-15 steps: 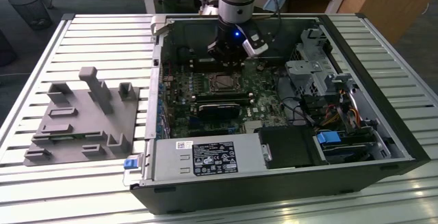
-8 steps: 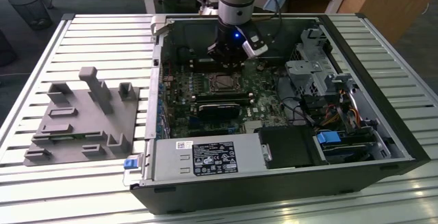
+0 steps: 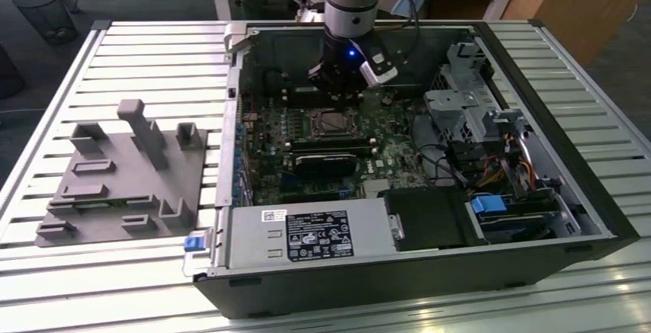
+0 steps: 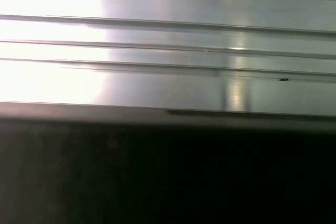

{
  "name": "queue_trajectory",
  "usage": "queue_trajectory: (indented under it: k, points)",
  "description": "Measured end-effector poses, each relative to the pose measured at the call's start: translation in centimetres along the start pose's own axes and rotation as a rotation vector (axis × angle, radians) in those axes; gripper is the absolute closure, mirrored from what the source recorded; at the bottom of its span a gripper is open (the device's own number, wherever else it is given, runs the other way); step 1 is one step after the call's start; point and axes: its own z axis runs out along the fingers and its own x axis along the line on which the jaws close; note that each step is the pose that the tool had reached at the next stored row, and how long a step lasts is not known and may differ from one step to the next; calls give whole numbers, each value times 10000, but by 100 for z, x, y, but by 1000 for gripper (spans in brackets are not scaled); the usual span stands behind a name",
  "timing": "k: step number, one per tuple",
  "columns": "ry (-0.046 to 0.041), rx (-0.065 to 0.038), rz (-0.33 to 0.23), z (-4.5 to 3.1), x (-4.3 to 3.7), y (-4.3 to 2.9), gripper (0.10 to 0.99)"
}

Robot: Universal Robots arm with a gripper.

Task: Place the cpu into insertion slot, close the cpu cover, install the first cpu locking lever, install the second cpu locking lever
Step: 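Install the first cpu locking lever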

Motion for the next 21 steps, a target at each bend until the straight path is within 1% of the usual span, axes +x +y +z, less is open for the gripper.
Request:
queue_trajectory:
  k: [1,2,6,14,21]
  points:
    - [-13,-29,1,-10,-3,5,980]
    - [-12,-30,1,-31,-4,7,980]
    - [-5,-15,0,-171,-6,13,980]
    - [-2,-14,0,-181,-5,-42,980]
    - [-3,-14,0,-183,-5,-75,980]
